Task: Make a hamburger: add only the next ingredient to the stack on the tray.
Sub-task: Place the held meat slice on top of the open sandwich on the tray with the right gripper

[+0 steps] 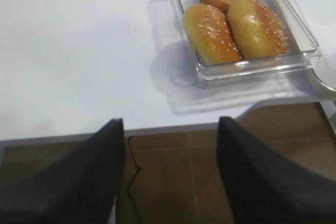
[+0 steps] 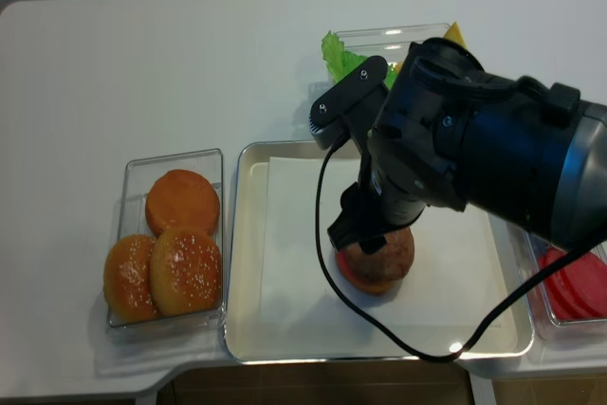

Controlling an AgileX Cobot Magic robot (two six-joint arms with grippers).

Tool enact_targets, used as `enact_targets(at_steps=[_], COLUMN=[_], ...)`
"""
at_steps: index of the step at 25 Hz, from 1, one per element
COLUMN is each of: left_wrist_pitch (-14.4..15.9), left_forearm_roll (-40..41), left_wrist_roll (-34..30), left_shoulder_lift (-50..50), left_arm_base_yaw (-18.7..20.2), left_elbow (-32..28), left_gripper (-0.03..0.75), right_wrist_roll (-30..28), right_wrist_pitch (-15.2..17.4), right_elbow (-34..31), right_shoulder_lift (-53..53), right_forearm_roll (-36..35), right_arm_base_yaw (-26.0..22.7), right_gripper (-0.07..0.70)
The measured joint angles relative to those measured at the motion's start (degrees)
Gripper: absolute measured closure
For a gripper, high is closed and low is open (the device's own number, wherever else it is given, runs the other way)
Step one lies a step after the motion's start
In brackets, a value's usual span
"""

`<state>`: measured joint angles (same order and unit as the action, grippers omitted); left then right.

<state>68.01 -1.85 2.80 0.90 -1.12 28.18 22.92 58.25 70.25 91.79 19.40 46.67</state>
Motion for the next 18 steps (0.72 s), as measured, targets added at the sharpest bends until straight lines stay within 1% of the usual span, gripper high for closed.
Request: enact_targets(at_steps=[4, 6, 10, 14, 18], left_wrist_pitch=[0.0, 0.0, 0.0, 0.0, 0.0], left_forearm_roll=[0.0, 0.0, 0.0, 0.0, 0.0], left_wrist_roll=[0.0, 0.0, 0.0, 0.0, 0.0], left_shoulder_lift=[0.0, 0.0, 0.0, 0.0, 0.0], left_arm_base_yaw=[0.0, 0.0, 0.0, 0.0, 0.0], left_elbow=[0.0, 0.0, 0.0, 0.0, 0.0], left_gripper=[0.299, 0.299, 0.299, 0.299, 0.299], right_wrist_roll=[-0.3, -1.4, -5.9, -10.7, -15.7], right_wrist_pitch=[0.1, 0.4, 0.7, 1.0, 1.7], right_elbow=[0.0, 0.6, 2.7, 3.3, 3.3], right_shoulder_lift=[0.0, 0.0, 0.0, -0.9, -2.3], right_forearm_roll=[-0.7, -1.4, -6.2, -12.2, -18.3], right_arm_base_yaw=[0.0, -0.1, -3.4, -9.8, -19.0], right_gripper=[0.185, 0.184, 0.184, 0.185, 0.185])
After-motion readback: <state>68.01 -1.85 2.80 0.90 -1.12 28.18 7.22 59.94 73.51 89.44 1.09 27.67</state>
